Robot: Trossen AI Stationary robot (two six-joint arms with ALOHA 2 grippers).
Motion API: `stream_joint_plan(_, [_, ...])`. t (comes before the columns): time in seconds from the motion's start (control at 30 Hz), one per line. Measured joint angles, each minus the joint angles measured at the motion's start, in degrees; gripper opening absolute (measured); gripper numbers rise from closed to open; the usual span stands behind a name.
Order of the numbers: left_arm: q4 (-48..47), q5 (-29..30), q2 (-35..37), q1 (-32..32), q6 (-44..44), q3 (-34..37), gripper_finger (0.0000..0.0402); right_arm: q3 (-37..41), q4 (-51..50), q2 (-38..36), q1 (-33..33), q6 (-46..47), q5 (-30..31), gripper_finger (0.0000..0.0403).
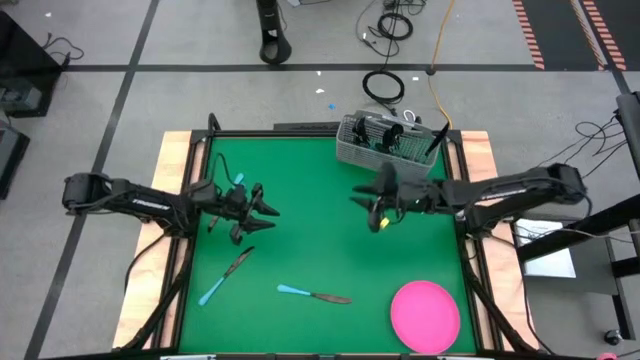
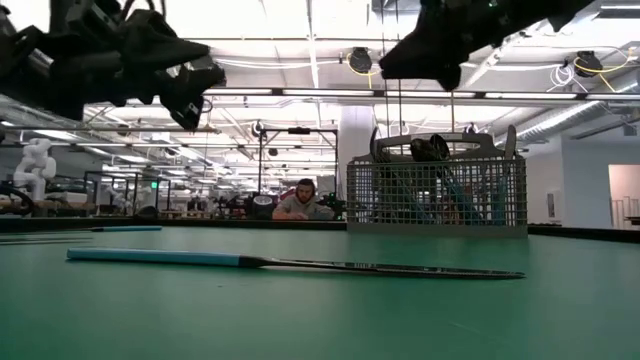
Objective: Sort silverware
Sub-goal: Put the blue table knife into the silverware basket
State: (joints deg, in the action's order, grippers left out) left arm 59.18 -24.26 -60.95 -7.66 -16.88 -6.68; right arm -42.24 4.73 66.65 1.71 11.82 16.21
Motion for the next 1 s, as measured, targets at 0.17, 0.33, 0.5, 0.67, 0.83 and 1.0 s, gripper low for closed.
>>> stream_joint_plan(0.17, [-15.1,5.2,0.0,4.1,2.8,-5.4,0.0166,0.0,7.0,7.2,5.6,1.1,0.0,0.0114])
stream_joint_plan(0.33, [-37.3,13.8,0.0,11.9,4.1,-12.2,0.0166,0.0,15.6,14.6,10.4,2.3,-0.1,0.0114])
stream_joint_plan(0.5, [-50.3,23.8,0.0,21.6,3.7,-18.7,0.0166,-0.5,25.1,23.0,14.0,2.8,0.3,0.0114])
stream_joint_plan(0.67, [-52.8,31.1,0.0,28.7,3.1,-21.4,0.0166,-7.7,23.4,32.1,16.8,3.9,0.2,0.0114])
stream_joint_plan(0.83, [-70.0,36.5,0.0,30.8,-10.4,-24.0,0.0166,-17.4,15.4,39.3,18.8,2.8,-0.1,0.0114])
stream_joint_plan(1.0, [-100.3,41.5,0.0,27.9,-27.9,-28.7,0.0166,-24.4,9.9,43.3,19.4,-0.8,-0.1,0.0114])
